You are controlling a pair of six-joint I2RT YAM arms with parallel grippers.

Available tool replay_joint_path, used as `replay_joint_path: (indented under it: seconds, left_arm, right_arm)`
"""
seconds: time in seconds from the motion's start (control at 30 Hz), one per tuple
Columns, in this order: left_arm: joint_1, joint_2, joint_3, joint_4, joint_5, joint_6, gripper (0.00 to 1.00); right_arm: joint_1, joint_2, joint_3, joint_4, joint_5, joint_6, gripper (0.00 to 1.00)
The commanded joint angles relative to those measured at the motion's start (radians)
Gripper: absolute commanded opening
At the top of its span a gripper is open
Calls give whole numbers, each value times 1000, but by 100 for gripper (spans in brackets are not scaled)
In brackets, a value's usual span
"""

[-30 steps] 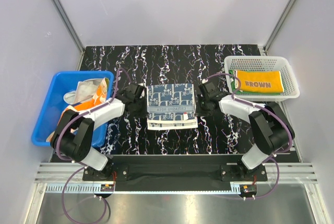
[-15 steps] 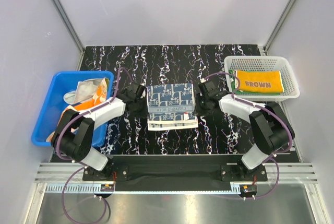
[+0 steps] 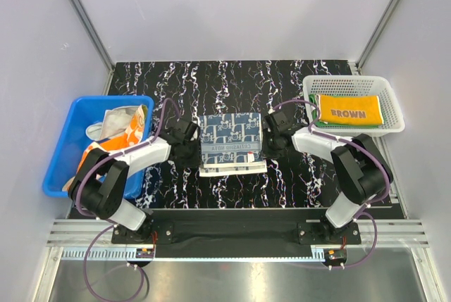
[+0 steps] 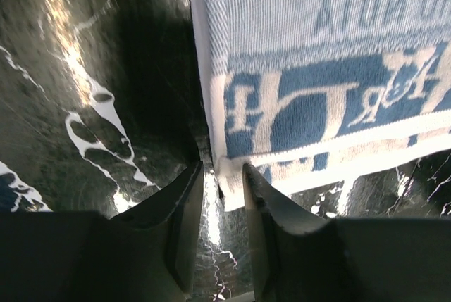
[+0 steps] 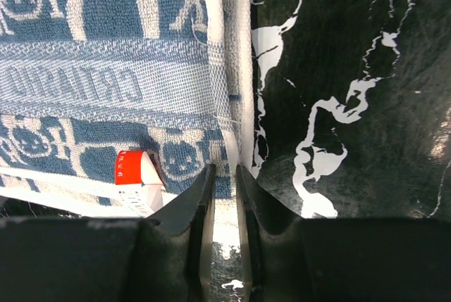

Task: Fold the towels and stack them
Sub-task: Fold the towel

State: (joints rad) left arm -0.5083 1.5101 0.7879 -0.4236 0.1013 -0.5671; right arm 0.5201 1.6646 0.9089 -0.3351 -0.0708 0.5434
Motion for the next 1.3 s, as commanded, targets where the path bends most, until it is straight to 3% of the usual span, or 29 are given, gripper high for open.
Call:
replay_joint_path:
  seconds: [0.0, 0.13, 0.3, 0.37, 0.4, 0.5, 0.53, 0.63, 0.97, 1.1, 1.2, 1.27]
  left_arm:
    - [-15, -53, -27, 40, 6, -16, 34]
    - [-15, -31, -36, 46, 2, -13, 33]
    - [-15, -24, -24, 49, -18, -10, 22]
    - [-15, -22, 2, 22, -35, 1, 23]
    - [-15, -24, 11, 11, -58, 6, 29]
    - [-15, -30, 33, -18, -87, 18, 34]
    - [-13, -33, 34, -20, -87, 21, 34]
    - [-13, -33, 45, -12, -81, 19, 34]
    - [-15, 15, 56, 16, -55, 29, 26]
    - [-15, 24, 57, 29, -38, 38, 17]
    - [-13, 27, 63, 25, -38, 41, 5]
    - [-15, 25, 71, 17, -40, 42, 0]
  right_arm:
    - [27, 21, 25, 5, 14, 13, 24]
    - [35, 30, 31, 1, 19, 15, 19]
    - [37, 21, 36, -4, 25, 13, 8]
    - [37, 18, 38, -5, 19, 10, 3]
    - [37, 14, 42, -7, 17, 9, 2]
    - [37, 0, 51, -18, 17, 7, 5]
    - [38, -6, 53, -25, 22, 7, 15]
    - [37, -23, 58, -41, 39, 9, 26]
    - [49, -26, 42, -51, 40, 20, 29]
    - [57, -14, 44, -44, 40, 15, 28]
    - [58, -3, 50, -38, 39, 13, 22]
    - [58, 0, 56, -39, 40, 10, 13]
